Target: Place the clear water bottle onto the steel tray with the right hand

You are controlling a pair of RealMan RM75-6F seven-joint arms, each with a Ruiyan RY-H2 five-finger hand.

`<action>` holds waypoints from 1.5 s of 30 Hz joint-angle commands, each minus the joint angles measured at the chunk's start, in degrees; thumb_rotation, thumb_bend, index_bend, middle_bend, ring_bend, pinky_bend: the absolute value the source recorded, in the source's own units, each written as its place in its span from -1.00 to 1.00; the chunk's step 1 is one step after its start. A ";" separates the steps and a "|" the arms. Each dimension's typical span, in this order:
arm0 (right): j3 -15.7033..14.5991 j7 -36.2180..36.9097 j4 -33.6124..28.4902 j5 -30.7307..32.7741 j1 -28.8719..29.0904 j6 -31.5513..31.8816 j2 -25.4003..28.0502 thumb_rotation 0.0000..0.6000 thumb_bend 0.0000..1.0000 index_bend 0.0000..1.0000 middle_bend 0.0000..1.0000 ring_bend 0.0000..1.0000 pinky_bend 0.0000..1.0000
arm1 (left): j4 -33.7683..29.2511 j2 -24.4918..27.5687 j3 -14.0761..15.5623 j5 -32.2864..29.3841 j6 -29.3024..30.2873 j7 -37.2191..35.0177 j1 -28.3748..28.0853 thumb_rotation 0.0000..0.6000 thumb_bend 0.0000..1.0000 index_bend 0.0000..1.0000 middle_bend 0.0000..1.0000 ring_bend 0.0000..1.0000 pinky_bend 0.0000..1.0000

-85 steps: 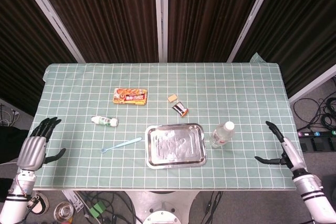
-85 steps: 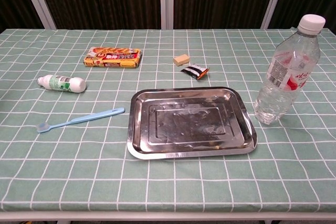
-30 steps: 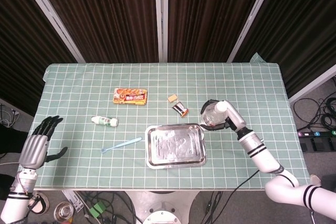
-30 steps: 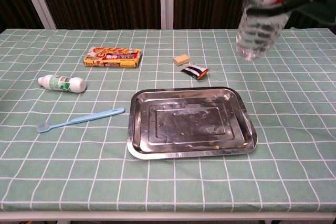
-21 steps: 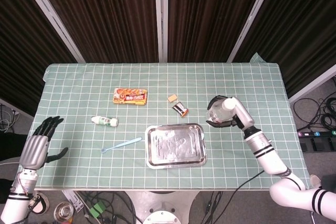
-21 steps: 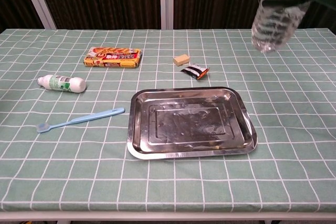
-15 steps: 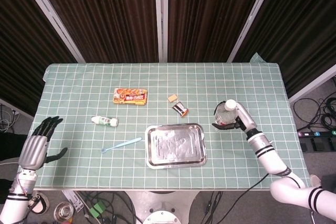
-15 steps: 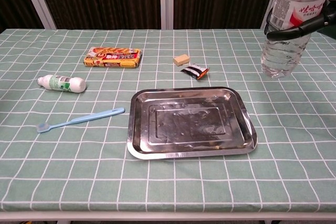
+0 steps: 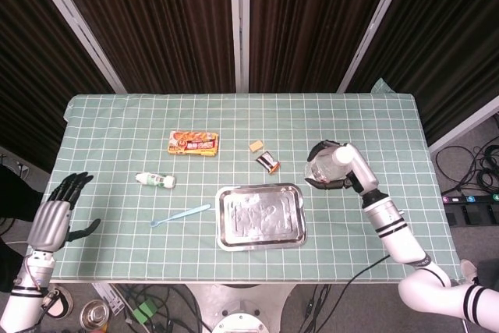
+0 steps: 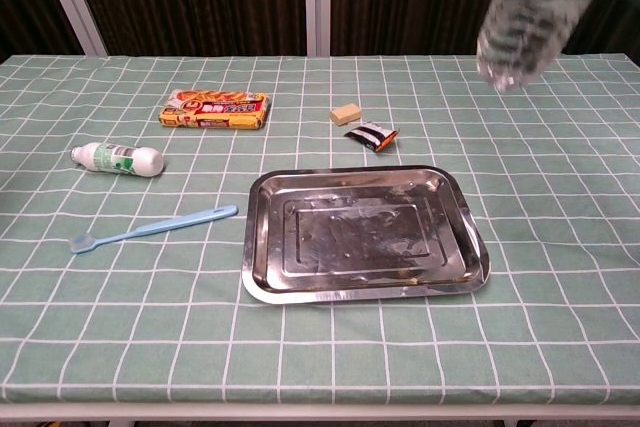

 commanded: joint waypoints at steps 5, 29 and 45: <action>-3.48 0.35 6.37 0.55 -1.47 -3.64 -4.29 1.00 -0.71 0.32 0.08 -0.29 -0.14 | -0.21 0.32 -0.19 -0.05 0.33 -0.13 0.10 1.00 -0.49 -0.67 -0.64 -0.83 -0.62; -2.74 -3.41 3.97 -3.03 -2.67 1.74 -3.37 1.00 -0.71 0.32 0.09 -0.29 -0.14 | 0.42 0.73 0.82 -0.01 -0.34 -0.84 0.63 1.00 -0.49 -0.67 -0.64 -0.83 -0.62; -2.60 3.32 2.55 -2.51 -8.89 5.76 5.69 1.00 -0.71 0.32 0.08 -0.29 -0.14 | 2.24 -0.63 0.80 0.21 -1.22 -1.87 0.03 1.00 -0.50 -0.67 -0.64 -0.83 -0.62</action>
